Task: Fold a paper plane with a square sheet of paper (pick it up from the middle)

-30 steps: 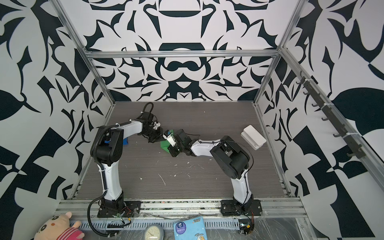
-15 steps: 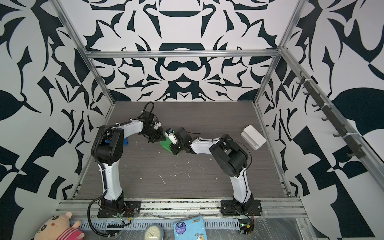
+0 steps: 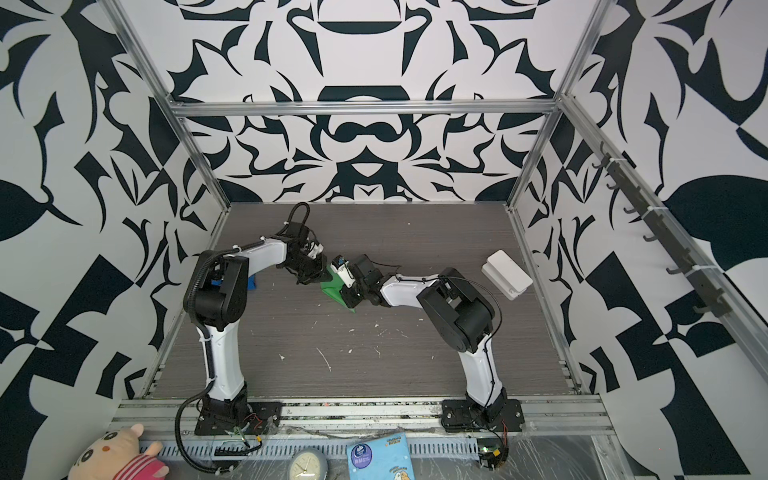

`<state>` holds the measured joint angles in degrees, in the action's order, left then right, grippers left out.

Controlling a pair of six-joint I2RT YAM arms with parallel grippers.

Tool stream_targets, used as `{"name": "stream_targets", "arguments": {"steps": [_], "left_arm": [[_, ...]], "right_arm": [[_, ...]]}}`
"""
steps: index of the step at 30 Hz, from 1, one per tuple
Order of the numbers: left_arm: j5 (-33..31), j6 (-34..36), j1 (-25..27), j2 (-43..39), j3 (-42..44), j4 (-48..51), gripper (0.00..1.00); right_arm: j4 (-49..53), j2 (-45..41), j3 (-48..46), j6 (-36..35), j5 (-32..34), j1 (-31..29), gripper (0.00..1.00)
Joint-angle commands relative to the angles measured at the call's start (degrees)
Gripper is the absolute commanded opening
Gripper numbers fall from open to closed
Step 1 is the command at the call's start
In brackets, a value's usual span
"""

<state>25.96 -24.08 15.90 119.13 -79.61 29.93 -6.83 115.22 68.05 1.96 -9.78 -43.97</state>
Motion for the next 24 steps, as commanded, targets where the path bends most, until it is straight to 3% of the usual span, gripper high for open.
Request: {"name": "stream_targets", "arguments": {"steps": [1, 24], "left_arm": [[-4.2, 1.1, 0.6, 3.7, 1.1, 4.9, 0.03], [-5.2, 0.7, 0.8, 4.1, 0.7, 5.2, 0.02]], "right_arm": [[0.3, 0.3, 2.4, -0.5, 0.6, 0.2, 0.0], [4.5, -1.7, 2.6, 1.1, 1.0, 0.2, 0.0]]}}
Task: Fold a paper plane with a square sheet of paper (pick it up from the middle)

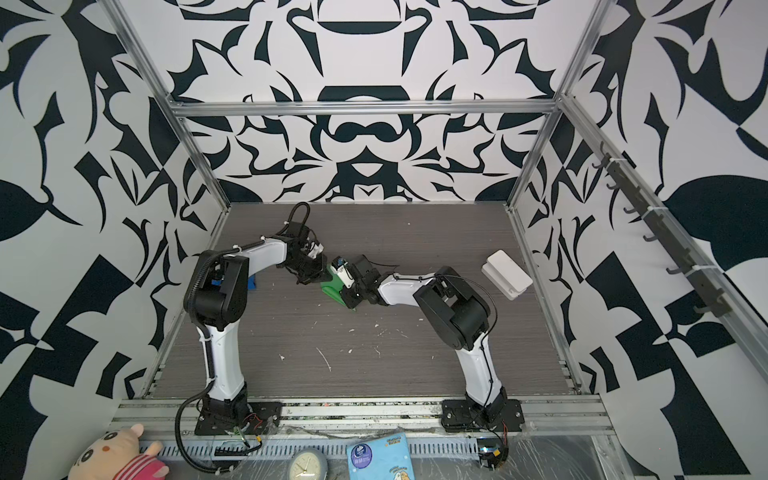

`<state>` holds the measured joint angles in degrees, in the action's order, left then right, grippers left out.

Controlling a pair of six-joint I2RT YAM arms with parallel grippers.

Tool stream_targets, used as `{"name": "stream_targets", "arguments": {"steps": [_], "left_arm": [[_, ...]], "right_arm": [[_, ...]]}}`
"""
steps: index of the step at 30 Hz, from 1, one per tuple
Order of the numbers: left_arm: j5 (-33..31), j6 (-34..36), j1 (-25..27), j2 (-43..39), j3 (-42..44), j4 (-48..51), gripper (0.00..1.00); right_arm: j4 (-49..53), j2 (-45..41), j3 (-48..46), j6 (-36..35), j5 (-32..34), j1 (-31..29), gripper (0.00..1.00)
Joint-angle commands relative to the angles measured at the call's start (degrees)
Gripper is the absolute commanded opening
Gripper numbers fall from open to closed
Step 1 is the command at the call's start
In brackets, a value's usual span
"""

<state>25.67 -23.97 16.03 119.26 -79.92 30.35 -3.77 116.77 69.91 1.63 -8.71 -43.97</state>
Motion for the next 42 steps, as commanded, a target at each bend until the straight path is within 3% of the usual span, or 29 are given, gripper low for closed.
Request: {"name": "stream_targets", "arguments": {"steps": [1, 42], "left_arm": [[-4.9, 0.6, 0.6, 4.0, 1.0, 4.8, 0.02], [-4.2, 0.4, 0.6, 4.6, 1.2, 4.5, 0.02]], "right_arm": [[1.6, -3.3, 0.6, 1.8, -0.2, 0.2, 0.0], [4.3, 0.0, 4.3, 0.5, 0.1, 0.2, 0.0]]}}
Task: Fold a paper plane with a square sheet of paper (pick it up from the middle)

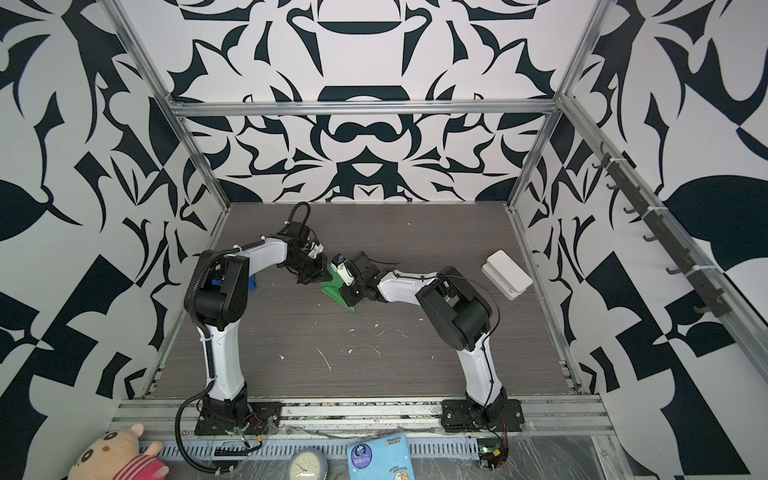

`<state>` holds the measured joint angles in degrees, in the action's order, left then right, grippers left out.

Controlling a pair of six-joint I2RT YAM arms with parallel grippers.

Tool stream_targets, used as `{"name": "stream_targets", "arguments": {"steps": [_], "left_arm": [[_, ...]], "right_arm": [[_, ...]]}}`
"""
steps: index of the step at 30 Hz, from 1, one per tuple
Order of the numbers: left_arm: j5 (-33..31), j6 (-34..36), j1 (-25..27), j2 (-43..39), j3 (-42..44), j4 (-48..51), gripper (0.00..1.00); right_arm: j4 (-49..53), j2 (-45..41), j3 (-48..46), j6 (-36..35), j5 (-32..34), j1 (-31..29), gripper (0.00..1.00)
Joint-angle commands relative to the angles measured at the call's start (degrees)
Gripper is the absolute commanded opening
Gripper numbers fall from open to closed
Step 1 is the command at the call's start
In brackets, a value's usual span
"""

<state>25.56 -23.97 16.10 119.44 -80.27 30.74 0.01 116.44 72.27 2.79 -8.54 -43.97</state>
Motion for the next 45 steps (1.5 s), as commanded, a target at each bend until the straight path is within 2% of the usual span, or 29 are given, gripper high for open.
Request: {"name": "stream_targets", "arguments": {"steps": [1, 31, 33, 38, 41, 45], "left_arm": [[-4.1, 0.4, 0.6, 4.4, 1.5, 4.1, 0.02], [-3.4, -0.1, 0.5, 3.8, 0.7, 4.2, 0.02], [-2.1, -1.0, 0.5, 2.2, 0.4, 3.8, 0.05], [-1.0, -7.4, -1.7, -5.6, 1.3, -0.2, 0.22], [-3.5, -12.7, -4.5, -11.8, 5.6, -3.0, 0.24], [-5.0, -18.7, -6.6, -19.9, 15.4, -8.1, 0.24]], "right_arm": [[0.7, 0.4, 2.0, -0.8, 0.0, 0.2, 0.0], [2.1, 1.4, 1.7, -1.0, 1.6, 0.1, 0.0], [2.1, 1.3, 1.4, -1.0, 1.8, 0.2, 0.0], [2.1, 1.5, 0.7, -1.1, 2.0, 0.1, 0.0], [2.1, 1.5, 0.3, -0.8, 2.1, 0.2, 0.0], [1.9, 1.3, 0.0, -0.2, 1.9, 0.1, 0.0]]}}
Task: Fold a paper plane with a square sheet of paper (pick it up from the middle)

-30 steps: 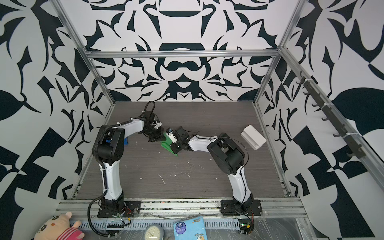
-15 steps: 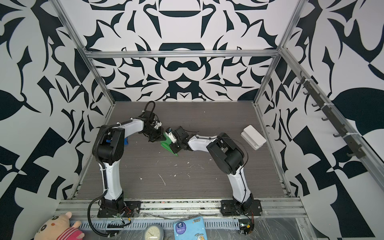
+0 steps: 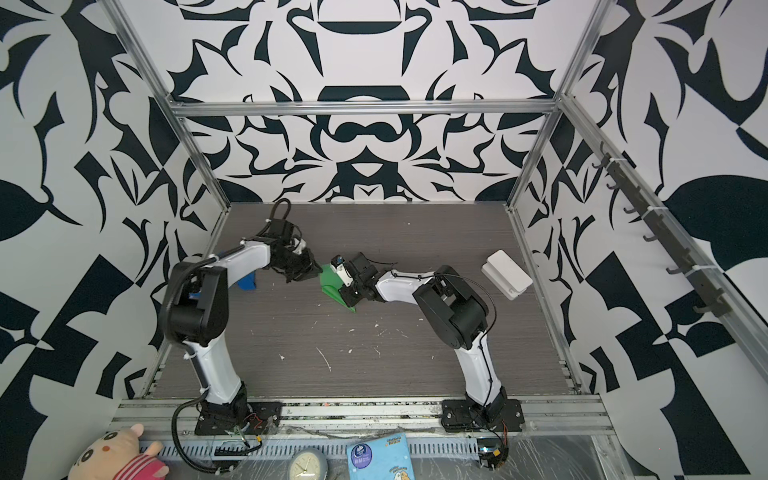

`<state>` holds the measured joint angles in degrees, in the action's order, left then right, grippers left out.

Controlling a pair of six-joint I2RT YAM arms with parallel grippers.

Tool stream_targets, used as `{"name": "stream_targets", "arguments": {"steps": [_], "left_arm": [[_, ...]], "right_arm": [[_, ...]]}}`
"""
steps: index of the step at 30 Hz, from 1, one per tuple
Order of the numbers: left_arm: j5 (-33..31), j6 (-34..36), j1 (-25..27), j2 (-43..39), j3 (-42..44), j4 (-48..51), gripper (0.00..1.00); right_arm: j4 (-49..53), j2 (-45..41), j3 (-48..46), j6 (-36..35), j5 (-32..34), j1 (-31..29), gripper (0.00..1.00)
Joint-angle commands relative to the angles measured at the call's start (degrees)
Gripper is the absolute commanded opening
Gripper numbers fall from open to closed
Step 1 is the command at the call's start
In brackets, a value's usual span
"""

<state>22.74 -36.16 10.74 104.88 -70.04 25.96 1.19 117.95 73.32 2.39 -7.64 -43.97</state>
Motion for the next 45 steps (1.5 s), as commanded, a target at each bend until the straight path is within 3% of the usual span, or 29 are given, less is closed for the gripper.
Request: {"name": "stream_targets", "arguments": {"steps": [1, 7, 10, 15, 30, 45], "left_arm": [[-1.6, -7.3, -1.2, -7.1, 7.2, -5.0, 0.24], [4.6, -14.1, 4.3, -13.0, 18.8, -18.5, 0.2], [5.2, -16.1, 7.8, -11.7, 21.2, -23.2, 0.15], [8.0, -18.9, 8.9, -7.5, 22.1, -30.4, 0.08], [7.7, -18.7, 9.0, -0.4, 22.1, -33.5, 0.03], [7.0, -17.2, 9.0, 0.3, 25.4, -36.0, 0.03]], "right_arm": [[0.7, -0.2, -1.0, 0.3, 1.0, 0.2, 0.0], [0.9, -0.3, -1.1, 1.3, 0.8, 0.2, 0.0], [0.8, -0.3, -1.1, 1.5, 0.8, 0.2, 0.0], [1.0, -0.3, -1.1, 1.6, 0.9, 0.2, 0.0], [1.6, -0.1, -0.7, 1.7, 1.0, 0.2, 0.0], [2.1, 0.1, -0.6, 1.6, 1.1, 0.2, 0.0]]}}
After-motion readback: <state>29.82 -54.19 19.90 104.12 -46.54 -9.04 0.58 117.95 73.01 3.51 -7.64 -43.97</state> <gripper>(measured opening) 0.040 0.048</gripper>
